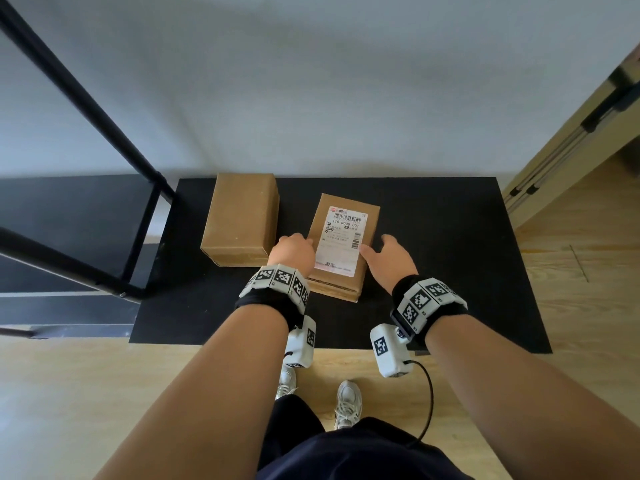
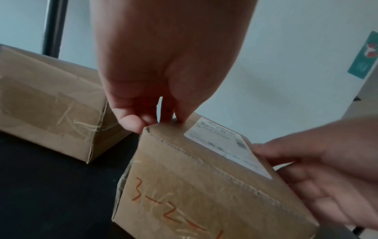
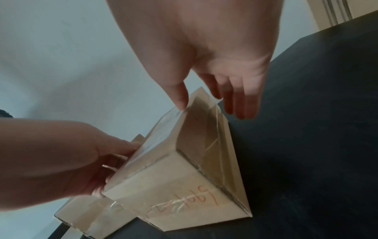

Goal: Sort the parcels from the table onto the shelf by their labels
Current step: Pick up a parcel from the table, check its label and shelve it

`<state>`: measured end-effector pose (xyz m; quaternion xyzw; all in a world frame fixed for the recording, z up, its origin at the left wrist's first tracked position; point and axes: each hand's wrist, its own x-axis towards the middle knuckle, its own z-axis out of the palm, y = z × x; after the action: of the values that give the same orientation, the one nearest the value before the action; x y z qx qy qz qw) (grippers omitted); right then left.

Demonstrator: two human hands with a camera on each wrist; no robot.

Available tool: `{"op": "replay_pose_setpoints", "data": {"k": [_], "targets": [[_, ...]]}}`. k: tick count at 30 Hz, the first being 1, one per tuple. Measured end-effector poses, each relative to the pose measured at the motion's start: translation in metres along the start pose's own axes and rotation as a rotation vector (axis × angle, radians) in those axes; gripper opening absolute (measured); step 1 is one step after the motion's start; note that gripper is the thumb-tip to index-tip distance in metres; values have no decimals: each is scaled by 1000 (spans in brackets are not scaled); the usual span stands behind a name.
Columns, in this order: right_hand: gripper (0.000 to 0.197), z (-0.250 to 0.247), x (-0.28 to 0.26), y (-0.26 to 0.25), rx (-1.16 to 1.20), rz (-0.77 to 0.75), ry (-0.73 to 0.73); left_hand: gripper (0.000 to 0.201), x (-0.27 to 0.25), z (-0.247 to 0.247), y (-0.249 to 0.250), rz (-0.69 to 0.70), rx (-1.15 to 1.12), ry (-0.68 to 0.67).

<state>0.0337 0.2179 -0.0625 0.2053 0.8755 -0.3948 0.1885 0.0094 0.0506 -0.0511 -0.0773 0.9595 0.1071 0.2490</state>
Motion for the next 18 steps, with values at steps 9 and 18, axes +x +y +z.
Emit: {"op": "replay_pose_setpoints", "data": {"k": [9, 18], "targets": [[45, -1, 1, -8, 24, -14, -102, 37, -12, 2, -2, -82, -571, -14], [41, -56, -25, -54, 179, -256, 19, 48, -40, -61, 10, 37, -875, 206]]}}
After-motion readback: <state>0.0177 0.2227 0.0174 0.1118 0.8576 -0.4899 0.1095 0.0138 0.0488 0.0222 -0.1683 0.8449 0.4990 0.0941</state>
